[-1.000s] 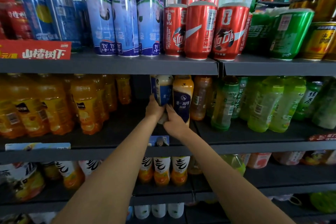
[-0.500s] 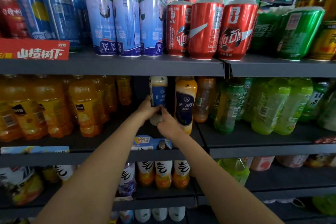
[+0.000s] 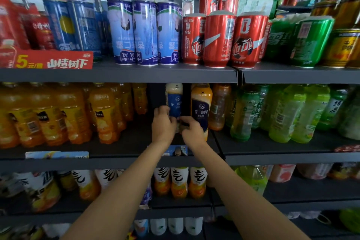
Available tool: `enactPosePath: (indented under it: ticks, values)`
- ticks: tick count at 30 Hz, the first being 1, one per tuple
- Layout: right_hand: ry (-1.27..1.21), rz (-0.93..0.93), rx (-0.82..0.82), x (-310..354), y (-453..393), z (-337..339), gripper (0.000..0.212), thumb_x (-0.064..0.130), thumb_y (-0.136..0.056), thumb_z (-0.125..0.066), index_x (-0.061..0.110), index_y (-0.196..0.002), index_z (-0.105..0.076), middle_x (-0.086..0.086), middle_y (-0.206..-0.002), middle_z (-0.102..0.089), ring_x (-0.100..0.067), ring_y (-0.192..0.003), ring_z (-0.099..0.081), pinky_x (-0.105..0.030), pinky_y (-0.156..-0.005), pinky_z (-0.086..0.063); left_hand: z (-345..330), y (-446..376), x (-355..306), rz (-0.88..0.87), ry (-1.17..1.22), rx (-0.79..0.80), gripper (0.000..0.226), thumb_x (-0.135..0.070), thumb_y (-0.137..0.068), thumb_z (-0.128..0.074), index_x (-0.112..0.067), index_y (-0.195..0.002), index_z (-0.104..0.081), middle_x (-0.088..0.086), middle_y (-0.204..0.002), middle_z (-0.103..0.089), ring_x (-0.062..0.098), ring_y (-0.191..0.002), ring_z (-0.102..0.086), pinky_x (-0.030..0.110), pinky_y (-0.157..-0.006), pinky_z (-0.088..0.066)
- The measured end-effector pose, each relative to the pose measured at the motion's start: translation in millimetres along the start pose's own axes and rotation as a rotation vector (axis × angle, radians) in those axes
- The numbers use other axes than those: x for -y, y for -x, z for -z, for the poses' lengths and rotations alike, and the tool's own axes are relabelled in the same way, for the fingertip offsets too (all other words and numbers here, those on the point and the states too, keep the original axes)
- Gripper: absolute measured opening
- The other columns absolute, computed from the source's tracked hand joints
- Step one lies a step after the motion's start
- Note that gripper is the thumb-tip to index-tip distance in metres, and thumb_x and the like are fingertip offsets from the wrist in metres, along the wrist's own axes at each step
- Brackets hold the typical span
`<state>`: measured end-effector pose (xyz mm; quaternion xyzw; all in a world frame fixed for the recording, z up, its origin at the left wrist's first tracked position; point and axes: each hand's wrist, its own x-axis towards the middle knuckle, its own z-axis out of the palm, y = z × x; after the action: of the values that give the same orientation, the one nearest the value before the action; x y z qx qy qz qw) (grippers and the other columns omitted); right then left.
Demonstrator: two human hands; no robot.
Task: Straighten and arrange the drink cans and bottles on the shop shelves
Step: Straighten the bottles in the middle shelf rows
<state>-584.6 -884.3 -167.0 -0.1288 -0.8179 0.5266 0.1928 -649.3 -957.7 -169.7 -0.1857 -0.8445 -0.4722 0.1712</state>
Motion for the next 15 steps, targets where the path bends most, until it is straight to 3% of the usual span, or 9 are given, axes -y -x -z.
enactPosePath:
  ticks: [2,5,10,15]
  values:
    - [-0.118,0.035,-0.106,5.5,12.8,9.6,0.036,-0.014,-0.084,-0.04,0.006,-0.106,-0.06,-0.009,-0.104,-0.064,-0.023,-0.102,-0.062,-0.034,-0.091,-0.051,6.1,14.9,-12.4,-0.157,0.034,-0.075,0.025,-0.004,-0.088,-0.052,-0.005,-0.114,-0.051,0.011,-0.117,-0.049,0.019,-0.097,-0.055,0.022,-0.074,-0.041]
    - [-0.162,0.109,-0.243,18.5,34.5,31.8,0.03,-0.012,-0.084,-0.042,0.009,-0.092,-0.062,-0.004,-0.082,-0.066,-0.013,-0.076,-0.064,-0.024,-0.071,-0.055,11.7,30.4,-37.8,-0.353,0.058,-0.118,0.023,-0.002,-0.086,-0.051,-0.005,-0.109,-0.052,0.009,-0.109,-0.051,0.014,-0.089,-0.053,0.026,-0.073,-0.044]
    - [-0.155,0.183,-0.482,30.7,49.5,84.8,0.029,-0.005,-0.087,-0.043,0.015,-0.078,-0.062,-0.002,-0.071,-0.066,-0.019,-0.071,-0.065,-0.034,-0.07,-0.057,9.3,49.8,-95.9,-0.575,0.039,-0.142,0.025,-0.003,-0.083,-0.051,-0.008,-0.107,-0.051,0.007,-0.105,-0.051,0.018,-0.094,-0.051,0.03,-0.081,-0.043]
    - [-0.114,0.204,-0.544,28.1,63.2,133.5,0.031,-0.003,-0.089,-0.042,0.018,-0.076,-0.06,-0.001,-0.072,-0.066,-0.022,-0.075,-0.066,-0.041,-0.076,-0.056,-6.8,67.5,-145.0,-0.657,0.077,-0.141,0.03,0.001,-0.079,-0.051,-0.007,-0.107,-0.052,0.009,-0.103,-0.05,0.019,-0.094,-0.049,0.028,-0.081,-0.041]
